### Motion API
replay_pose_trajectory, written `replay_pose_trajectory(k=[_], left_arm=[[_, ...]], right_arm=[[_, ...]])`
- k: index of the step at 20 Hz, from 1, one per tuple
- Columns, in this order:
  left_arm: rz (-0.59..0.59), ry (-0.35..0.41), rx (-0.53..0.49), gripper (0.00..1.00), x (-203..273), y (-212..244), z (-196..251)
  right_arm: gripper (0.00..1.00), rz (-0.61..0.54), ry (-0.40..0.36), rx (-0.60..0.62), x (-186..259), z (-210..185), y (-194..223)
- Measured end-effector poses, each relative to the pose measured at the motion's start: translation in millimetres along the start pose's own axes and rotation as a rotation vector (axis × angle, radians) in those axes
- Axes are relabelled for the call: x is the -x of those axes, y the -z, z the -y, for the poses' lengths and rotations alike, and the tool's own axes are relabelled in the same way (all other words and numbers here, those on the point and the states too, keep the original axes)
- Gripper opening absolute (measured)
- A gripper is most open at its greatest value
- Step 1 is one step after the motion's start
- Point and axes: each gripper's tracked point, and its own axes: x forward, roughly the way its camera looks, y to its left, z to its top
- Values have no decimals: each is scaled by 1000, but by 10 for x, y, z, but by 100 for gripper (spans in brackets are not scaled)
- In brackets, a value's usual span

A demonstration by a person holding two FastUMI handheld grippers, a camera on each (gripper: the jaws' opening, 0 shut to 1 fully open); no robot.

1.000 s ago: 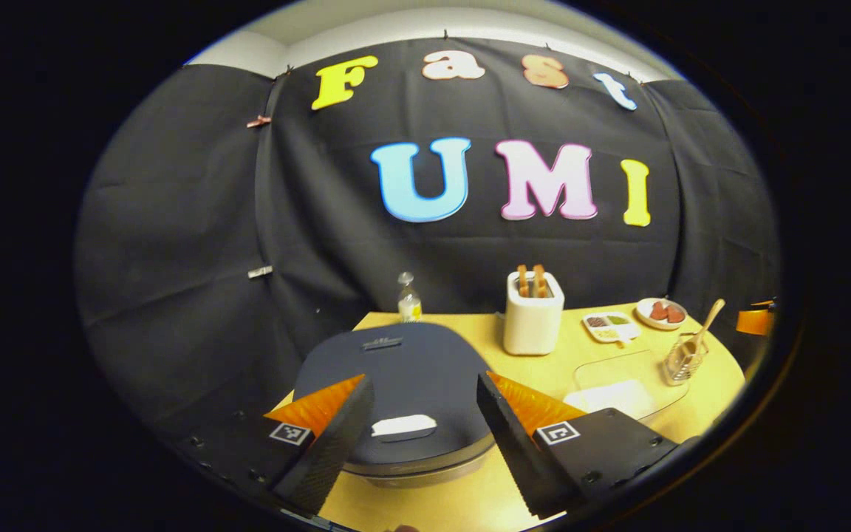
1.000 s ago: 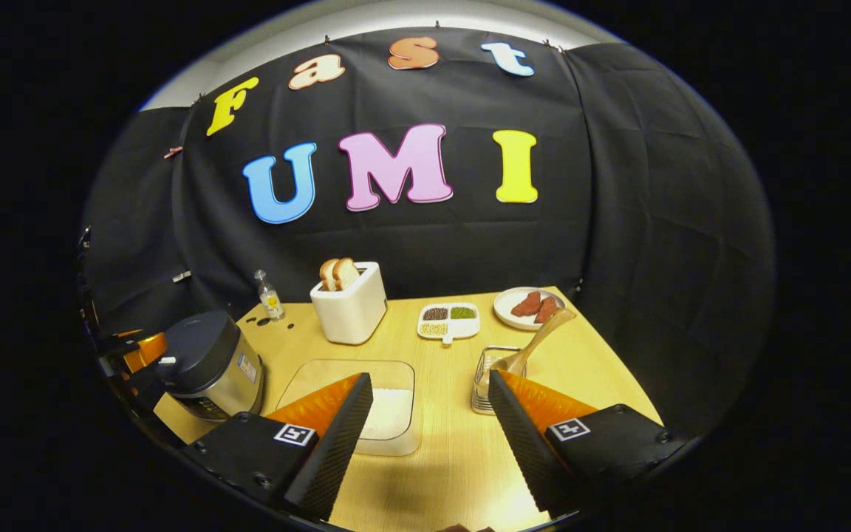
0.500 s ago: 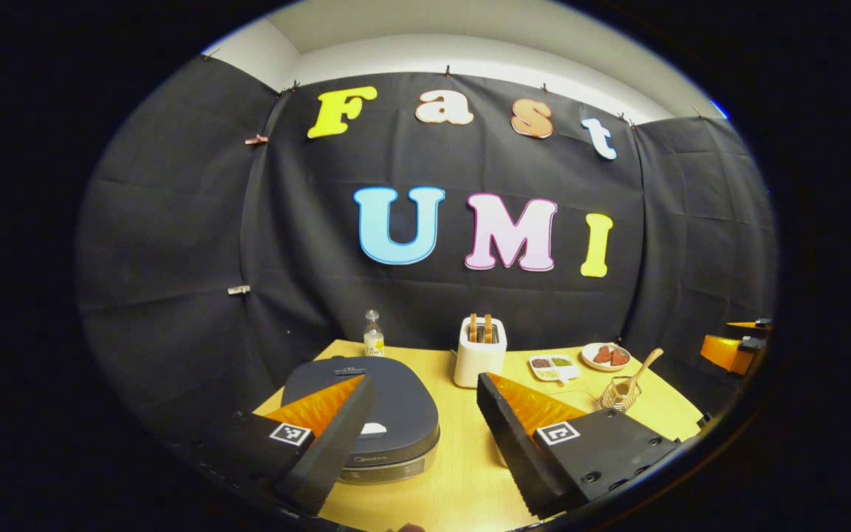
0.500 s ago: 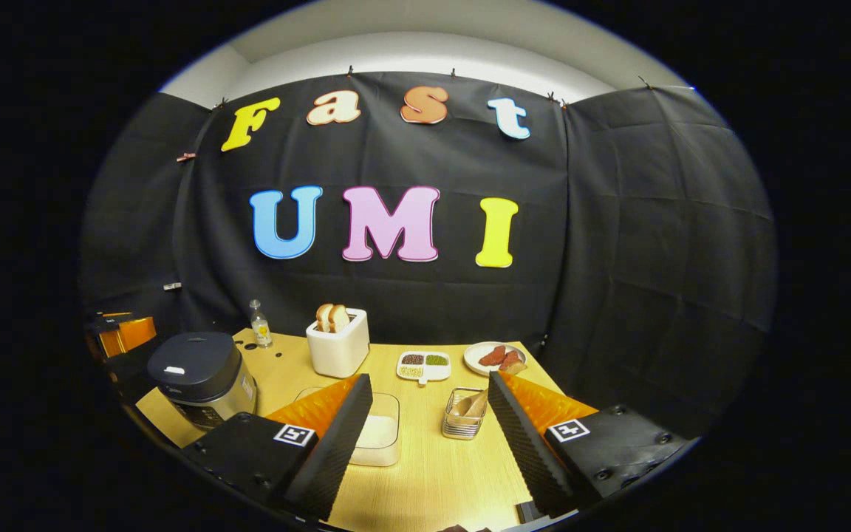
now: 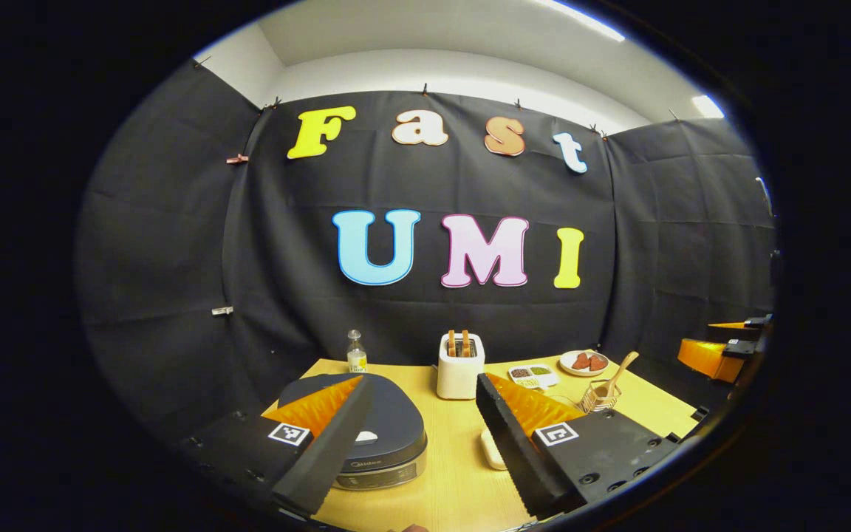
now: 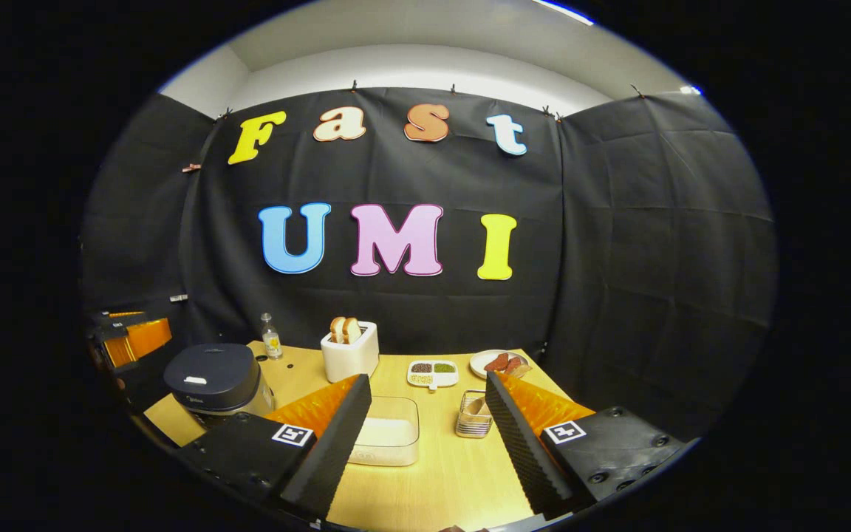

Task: Close the left gripper, press the button to open the rice cooker; take a wooden spoon from the chopstick holder with the right hand, scoop a spoonful of rice and pour it into the rice cooker, then put the wooden spoon back into the chopstick holder.

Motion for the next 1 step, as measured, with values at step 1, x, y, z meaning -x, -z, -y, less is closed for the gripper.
replay_pose_trajectory(k=[1], left_arm=[[2, 7, -4, 95, -16, -5, 17]], right_arm=[[97, 2, 4, -6, -21, 13, -15]])
